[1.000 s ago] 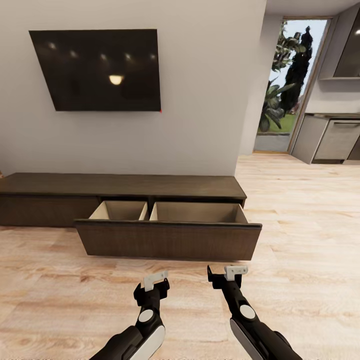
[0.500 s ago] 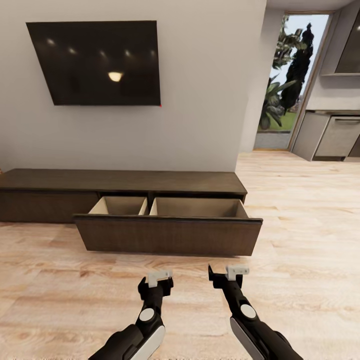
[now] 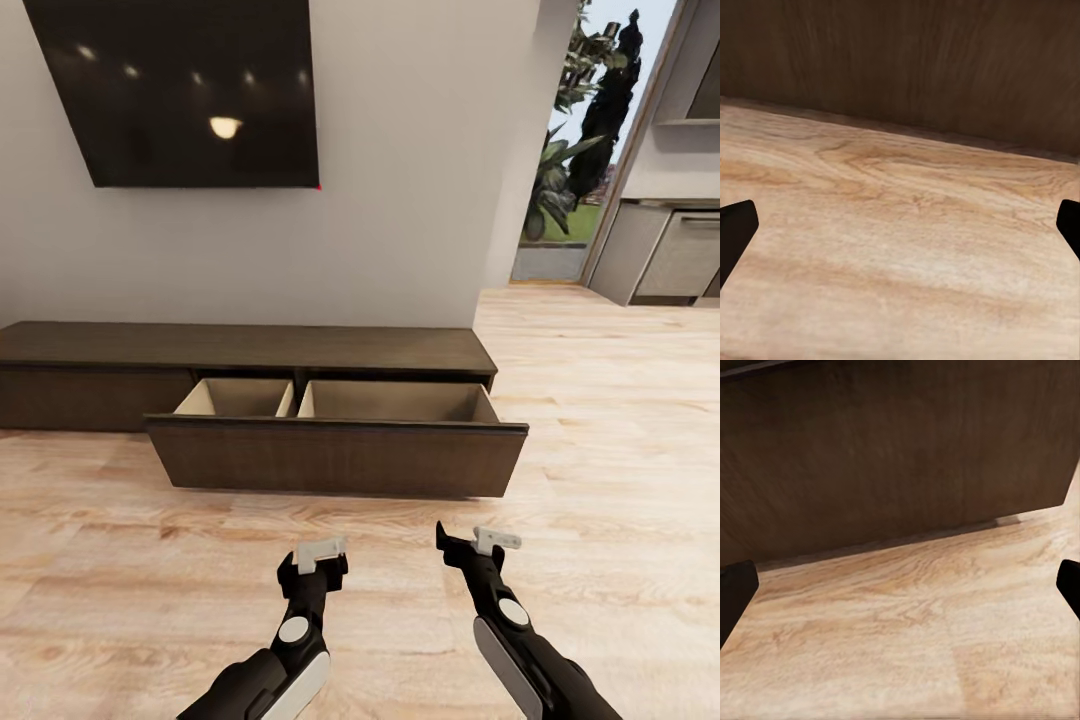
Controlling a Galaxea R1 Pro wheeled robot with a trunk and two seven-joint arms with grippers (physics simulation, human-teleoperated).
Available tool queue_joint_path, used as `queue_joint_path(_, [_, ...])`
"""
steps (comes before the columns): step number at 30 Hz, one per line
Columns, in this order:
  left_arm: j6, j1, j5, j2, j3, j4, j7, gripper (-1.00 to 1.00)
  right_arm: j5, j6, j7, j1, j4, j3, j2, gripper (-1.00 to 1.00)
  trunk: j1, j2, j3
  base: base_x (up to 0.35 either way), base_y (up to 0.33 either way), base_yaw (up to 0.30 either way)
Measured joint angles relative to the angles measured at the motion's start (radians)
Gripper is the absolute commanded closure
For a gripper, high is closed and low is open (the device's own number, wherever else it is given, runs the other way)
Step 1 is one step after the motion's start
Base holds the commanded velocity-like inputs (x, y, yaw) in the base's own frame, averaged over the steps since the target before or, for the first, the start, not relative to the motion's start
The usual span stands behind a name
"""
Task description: Place each of the two pumpkins and all three candles from the living room inside a cabinet in the living room (use any cabinet), then make sure every cabinet is closed, and position the cauldron so it is next to a table in the living room.
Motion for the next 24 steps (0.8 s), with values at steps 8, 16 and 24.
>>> queue_joint_path(8, [0.002,0.000,0.004,-0.001,0.024,-0.027,0.025,-1.00,0.005,0.003,0.000,0.000,0.000,-0.002,0.000,-1.00,0.000,0.000,0.000,0.105,0.000,0.000])
queue_joint_path(16, [0.004,0.001,0.003,-0.002,0.034,-0.043,0.039,-1.00,0.006,0.003,0.001,0.000,0.000,-0.002,0.000,-1.00,0.000,0.000,0.000,0.080,0.009,0.000])
queue_joint_path(24, [0.008,0.001,0.007,-0.001,0.036,-0.041,0.038,-1.00,0.008,0.004,0.002,0.000,0.001,-0.002,0.000,-1.00,-0.001,0.000,0.000,0.292,0.062,0.000])
